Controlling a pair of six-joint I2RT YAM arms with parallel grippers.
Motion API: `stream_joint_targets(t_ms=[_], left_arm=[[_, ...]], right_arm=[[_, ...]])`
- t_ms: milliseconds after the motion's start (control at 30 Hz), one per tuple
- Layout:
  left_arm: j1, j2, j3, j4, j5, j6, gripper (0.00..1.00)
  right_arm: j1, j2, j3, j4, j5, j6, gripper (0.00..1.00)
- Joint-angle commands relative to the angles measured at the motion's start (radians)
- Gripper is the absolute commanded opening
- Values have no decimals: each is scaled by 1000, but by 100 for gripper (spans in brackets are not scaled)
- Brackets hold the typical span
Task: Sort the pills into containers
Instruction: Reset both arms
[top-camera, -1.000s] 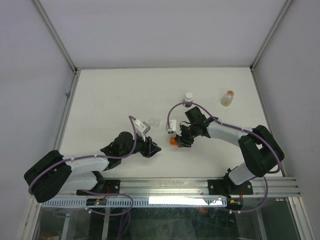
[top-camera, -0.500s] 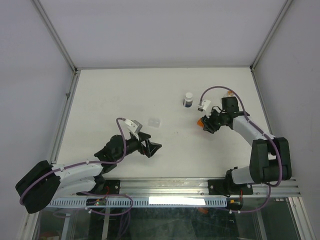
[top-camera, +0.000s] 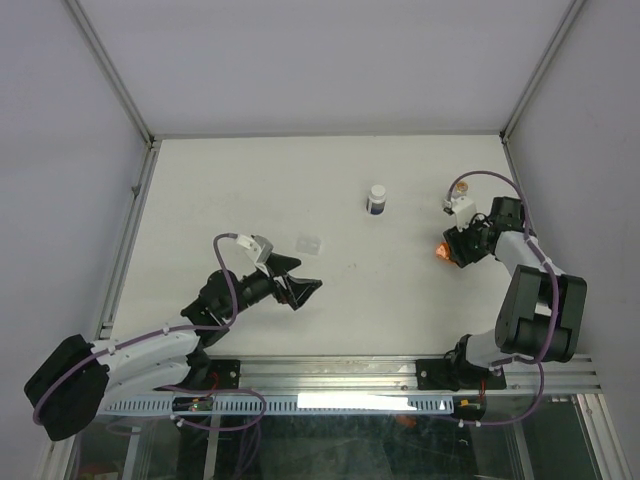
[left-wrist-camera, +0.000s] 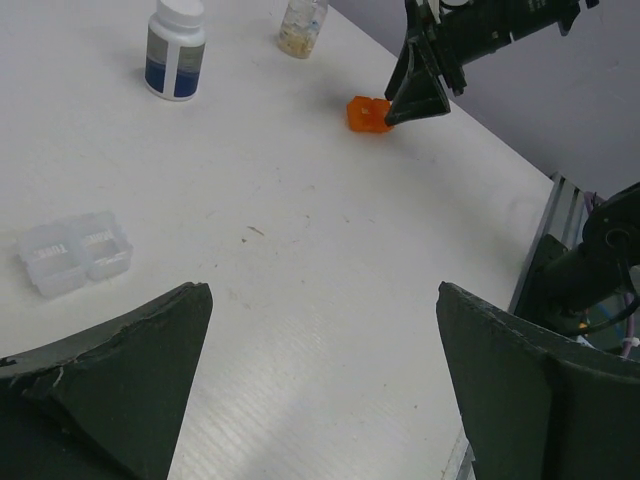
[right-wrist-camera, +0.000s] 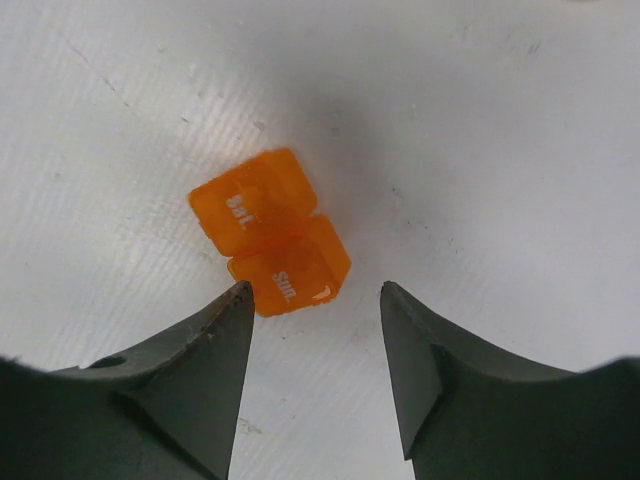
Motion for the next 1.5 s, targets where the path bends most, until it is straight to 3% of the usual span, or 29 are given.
stream_joint_targets(t_ms=[0,200,433,533,600,767,967,1200,1467], left_arm=[[21,-38,16,50,47,-35,99],[36,-86,57,-18,77,-38,99],[162,-91,170,-31,222,-110,99],[254,-67,264,-34,300,-169,99],[306,-43,370,-135,300,-181,99],[392,21,622,-342,336,-179,99],[392,35,875,-602,271,-156,99],[394,-29,1013,-718,271,-135,99],[394,-53,1028,-735,282,-113,99]], right_arm=[[-46,42,42,25,8,-3,57],[-79,-117,50,-8,-93,-5,69],[-80,-278,222,-215,-290,32,73],[-81,-325,365,-257,-366,161,89],[-81,-359,424,-193,-339,366,98],[-81,-431,501,-46,-342,617,99],[-81,-412,697,-129,-434,745,99],[-81,-440,821,-191,-308,956,99],[-81,-463,856,-228,-275,952,99]])
